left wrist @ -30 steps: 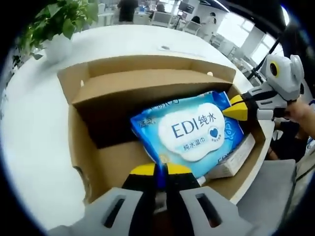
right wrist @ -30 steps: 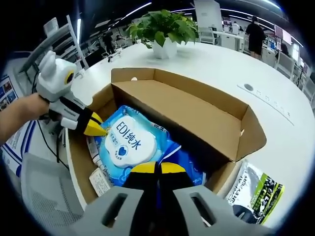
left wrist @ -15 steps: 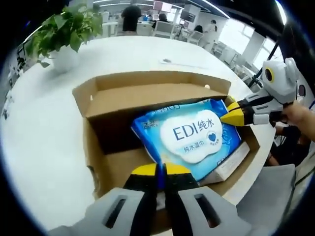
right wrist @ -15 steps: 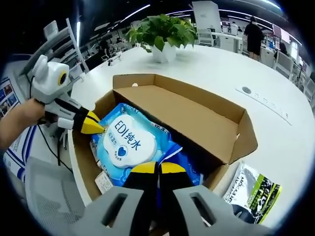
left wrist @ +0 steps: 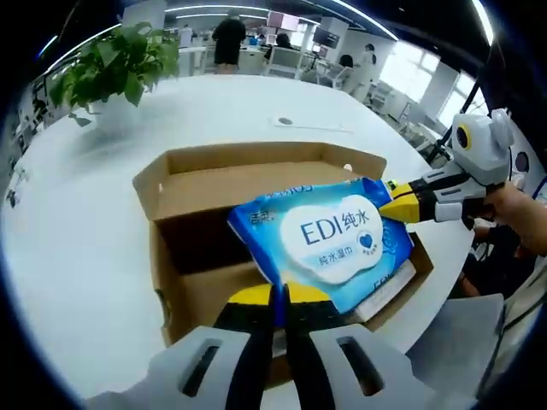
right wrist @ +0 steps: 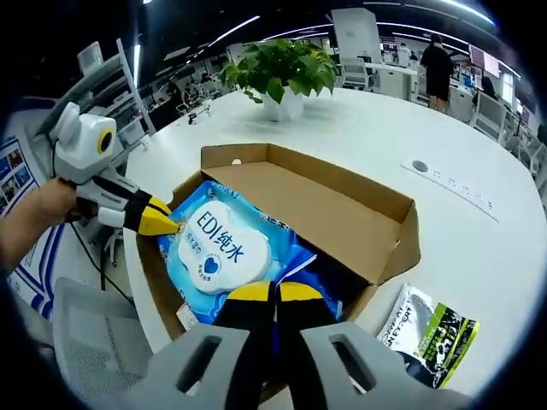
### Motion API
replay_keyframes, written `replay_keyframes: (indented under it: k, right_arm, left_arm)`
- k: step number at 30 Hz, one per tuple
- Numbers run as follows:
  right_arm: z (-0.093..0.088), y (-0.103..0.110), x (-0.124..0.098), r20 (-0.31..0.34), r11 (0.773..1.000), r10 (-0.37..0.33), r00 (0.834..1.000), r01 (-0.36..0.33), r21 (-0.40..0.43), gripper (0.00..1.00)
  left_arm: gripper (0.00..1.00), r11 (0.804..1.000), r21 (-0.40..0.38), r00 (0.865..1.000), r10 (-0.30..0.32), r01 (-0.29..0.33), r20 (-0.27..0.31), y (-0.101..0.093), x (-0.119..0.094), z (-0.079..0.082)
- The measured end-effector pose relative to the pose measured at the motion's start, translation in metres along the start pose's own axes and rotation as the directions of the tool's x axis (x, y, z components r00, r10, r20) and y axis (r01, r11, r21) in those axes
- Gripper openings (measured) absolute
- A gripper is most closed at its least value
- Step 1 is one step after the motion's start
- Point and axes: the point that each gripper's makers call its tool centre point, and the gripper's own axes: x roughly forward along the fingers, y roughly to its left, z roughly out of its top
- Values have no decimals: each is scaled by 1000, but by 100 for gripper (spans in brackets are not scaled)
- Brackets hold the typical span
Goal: Operate the shoe box by opening the lid, removing the specified soft item, and placing it in the target area until the item is outside and the box remains undamaged.
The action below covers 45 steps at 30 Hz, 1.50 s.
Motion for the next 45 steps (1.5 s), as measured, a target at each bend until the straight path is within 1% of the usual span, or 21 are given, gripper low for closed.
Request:
replay_keyframes:
  k: [5, 15, 21, 33, 40, 45]
  right_arm:
    - [1, -6, -12, 14, 1000, -11, 1000, 10, 13, 0]
    - [-1, -27, -39, 40, 997, -48, 998, 45, 55, 0]
    - [-6, -41, -53, 47, 993, -73, 996, 69, 91, 0]
    - [-19, -68, -77, 47, 985, -120, 992, 112, 134, 0]
    - [-28, -83, -90, 46, 977, -149, 988, 140, 159, 0]
    - [-34, -94, -99, 45, 970, -169, 985, 158, 183, 0]
  left_arm:
    - [0, 1000, 7, 1000, -13, 13, 6, -11, 0, 5]
    - [0, 998, 34, 998, -51, 50, 25, -41, 4, 20]
    - [0, 997, 42, 997, -73, 72, 32, -59, 9, 26]
    - [0, 991, 63, 992, -122, 119, 39, -93, 22, 38]
    - [0, 987, 77, 989, -144, 141, 43, -107, 31, 47]
    - [0, 984, 88, 986, -162, 157, 48, -121, 38, 51]
